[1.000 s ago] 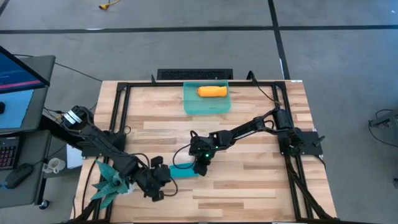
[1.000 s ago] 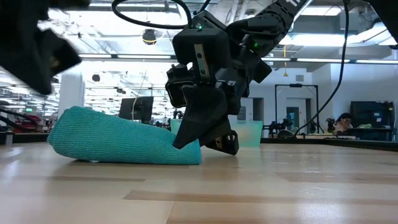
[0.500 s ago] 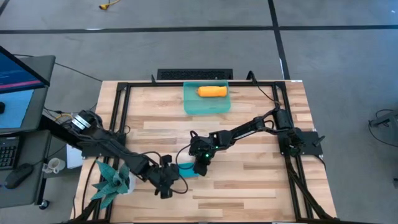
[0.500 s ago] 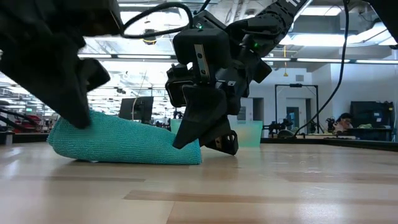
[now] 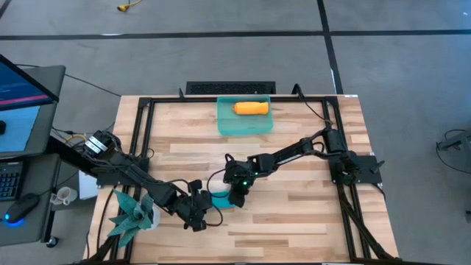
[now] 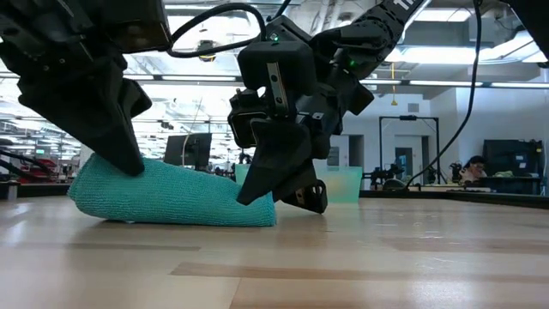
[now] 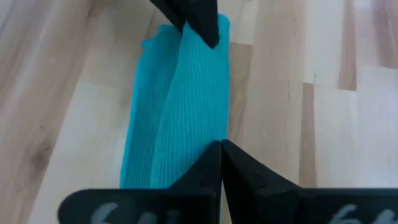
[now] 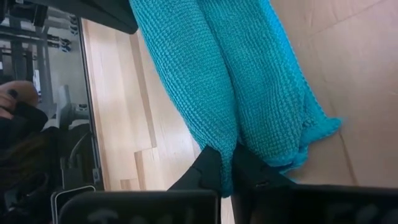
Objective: Roll microfiber towels into tight, uniform cylinder then place into a basket
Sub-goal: Roll the blue microfiber cloth on the table
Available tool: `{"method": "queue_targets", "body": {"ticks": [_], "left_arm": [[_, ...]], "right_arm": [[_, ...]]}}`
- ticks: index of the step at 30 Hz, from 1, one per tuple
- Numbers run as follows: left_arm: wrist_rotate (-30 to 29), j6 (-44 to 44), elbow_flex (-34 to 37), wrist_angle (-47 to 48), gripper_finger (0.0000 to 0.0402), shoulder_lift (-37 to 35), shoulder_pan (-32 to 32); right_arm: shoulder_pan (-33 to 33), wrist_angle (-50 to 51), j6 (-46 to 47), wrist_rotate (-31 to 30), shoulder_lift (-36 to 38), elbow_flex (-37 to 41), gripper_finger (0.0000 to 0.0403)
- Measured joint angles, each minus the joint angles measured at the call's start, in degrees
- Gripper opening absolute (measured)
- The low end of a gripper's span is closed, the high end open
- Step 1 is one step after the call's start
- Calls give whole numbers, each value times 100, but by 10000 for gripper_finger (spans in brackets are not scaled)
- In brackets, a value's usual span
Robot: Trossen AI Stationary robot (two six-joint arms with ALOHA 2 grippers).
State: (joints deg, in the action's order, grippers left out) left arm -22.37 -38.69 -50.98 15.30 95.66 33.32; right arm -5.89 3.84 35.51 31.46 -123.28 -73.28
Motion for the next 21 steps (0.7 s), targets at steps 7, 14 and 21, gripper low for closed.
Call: {"method": "queue_targets", "body": {"ticks": [7,14,21], "left_arm": [[-373,-795,-2,683,0,0,0],[-472,-1297,164,862,0,0,-8],[-462,-1381,576,71,0,0,-9]], "right_arm": [[0,-2,3,-2,0,0,31],[-2,-4,2,0,0,0,22],[-7,2,2,-9,-2,0,44]]}}
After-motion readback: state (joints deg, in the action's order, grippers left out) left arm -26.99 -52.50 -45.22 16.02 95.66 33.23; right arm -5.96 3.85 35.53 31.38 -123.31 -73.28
